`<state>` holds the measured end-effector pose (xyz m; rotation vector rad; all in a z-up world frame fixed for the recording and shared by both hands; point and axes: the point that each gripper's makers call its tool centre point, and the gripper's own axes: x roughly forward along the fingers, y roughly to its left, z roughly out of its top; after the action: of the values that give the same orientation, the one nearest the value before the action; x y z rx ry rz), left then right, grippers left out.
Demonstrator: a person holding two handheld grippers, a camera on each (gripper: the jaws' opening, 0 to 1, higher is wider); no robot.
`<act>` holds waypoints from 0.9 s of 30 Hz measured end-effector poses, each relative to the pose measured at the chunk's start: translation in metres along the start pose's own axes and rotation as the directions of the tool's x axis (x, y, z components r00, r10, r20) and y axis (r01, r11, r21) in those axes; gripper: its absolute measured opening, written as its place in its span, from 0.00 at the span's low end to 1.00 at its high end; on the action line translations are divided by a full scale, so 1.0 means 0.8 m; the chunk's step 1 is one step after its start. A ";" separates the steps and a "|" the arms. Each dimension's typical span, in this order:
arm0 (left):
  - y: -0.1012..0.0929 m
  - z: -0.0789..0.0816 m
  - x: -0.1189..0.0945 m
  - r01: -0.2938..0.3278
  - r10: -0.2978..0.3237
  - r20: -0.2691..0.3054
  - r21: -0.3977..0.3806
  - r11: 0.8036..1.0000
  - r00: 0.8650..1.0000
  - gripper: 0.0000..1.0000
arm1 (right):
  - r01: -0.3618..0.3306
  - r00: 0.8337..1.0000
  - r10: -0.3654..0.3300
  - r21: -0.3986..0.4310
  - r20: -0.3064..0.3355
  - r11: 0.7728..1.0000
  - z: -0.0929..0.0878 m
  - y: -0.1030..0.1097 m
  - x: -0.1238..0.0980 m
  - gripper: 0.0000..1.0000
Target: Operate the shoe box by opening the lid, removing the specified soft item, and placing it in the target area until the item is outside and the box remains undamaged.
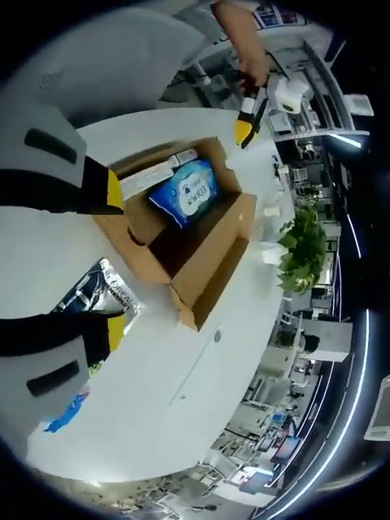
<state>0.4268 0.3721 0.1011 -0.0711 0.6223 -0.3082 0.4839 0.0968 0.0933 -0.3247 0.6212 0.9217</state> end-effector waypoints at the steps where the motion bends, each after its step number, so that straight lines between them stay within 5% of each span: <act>1: 0.000 0.000 0.000 0.001 -0.001 0.000 -0.001 1.000 1.000 0.19 | -0.002 1.000 0.002 0.001 0.003 1.000 0.002 0.001 0.002 0.42; 10: 0.007 -0.001 0.004 0.016 -0.016 0.003 -0.005 1.000 1.000 0.20 | -0.072 0.997 0.071 0.042 0.016 0.997 0.028 0.044 0.056 0.39; 27: 0.042 -0.040 0.008 -0.077 0.077 -0.097 0.003 0.997 0.992 0.15 | -0.147 0.977 0.157 0.072 -0.148 0.986 0.005 0.086 0.160 0.31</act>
<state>0.4215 0.4032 0.0661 -0.0331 0.7198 -0.2377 0.4863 0.2198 0.0164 -0.2985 0.8224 1.0287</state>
